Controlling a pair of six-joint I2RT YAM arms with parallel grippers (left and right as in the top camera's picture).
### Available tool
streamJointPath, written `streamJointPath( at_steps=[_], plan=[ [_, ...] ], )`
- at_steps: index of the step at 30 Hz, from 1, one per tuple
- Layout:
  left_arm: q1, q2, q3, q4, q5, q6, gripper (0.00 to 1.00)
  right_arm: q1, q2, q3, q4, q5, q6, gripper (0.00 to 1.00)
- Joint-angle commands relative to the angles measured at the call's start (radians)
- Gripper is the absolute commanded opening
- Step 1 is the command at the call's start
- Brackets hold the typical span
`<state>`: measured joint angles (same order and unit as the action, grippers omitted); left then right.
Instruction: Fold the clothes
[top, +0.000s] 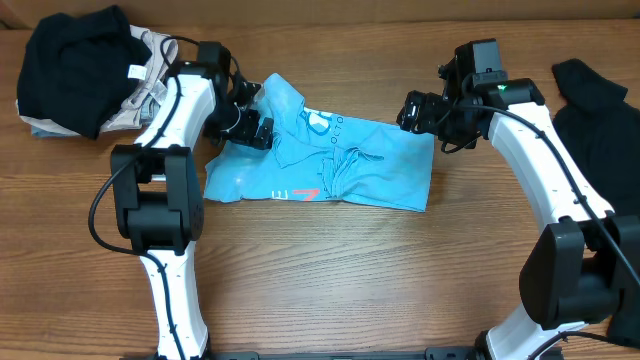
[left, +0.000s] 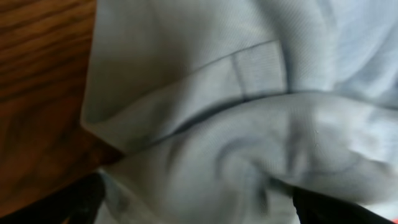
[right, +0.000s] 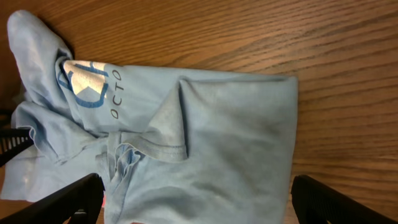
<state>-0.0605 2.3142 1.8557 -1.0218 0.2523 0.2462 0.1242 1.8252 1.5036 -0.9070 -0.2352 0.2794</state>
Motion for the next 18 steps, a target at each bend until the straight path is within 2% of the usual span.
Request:
streamJointPath(
  at_steps=[1,2,3,5,6,7,13,16,18],
  plan=[
    [-0.012,0.048,0.017,0.013,0.011,0.043,0.99,-0.002,-0.028,0.018,0.003,0.006,-0.025,1.0],
    [-0.016,0.048,0.017,0.01,0.011,0.043,0.95,-0.002,-0.028,0.017,0.003,0.006,-0.025,1.0],
    [-0.021,0.05,0.017,0.005,0.011,0.043,0.83,-0.002,-0.028,0.015,0.003,0.006,-0.025,0.98],
    [-0.032,0.049,0.017,-0.004,0.003,0.042,0.35,-0.002,-0.028,0.002,-0.002,0.009,-0.024,0.91],
    [-0.038,0.049,0.018,-0.01,-0.002,0.041,0.17,-0.002,-0.028,-0.006,-0.005,0.008,-0.024,0.82],
    [-0.041,0.048,0.018,-0.014,-0.004,0.035,0.04,-0.002,-0.028,-0.013,-0.011,0.008,-0.021,0.77],
    [-0.041,0.043,0.073,-0.097,-0.061,-0.104,0.04,-0.001,-0.028,-0.091,-0.016,-0.014,-0.021,0.35],
    [-0.041,0.043,0.149,-0.19,-0.075,-0.121,0.04,-0.001,-0.028,-0.146,0.003,-0.014,-0.022,0.22],
    [-0.044,0.043,0.223,-0.275,-0.083,-0.12,0.04,-0.001,-0.028,-0.178,0.02,-0.014,-0.022,0.17]
  ],
)
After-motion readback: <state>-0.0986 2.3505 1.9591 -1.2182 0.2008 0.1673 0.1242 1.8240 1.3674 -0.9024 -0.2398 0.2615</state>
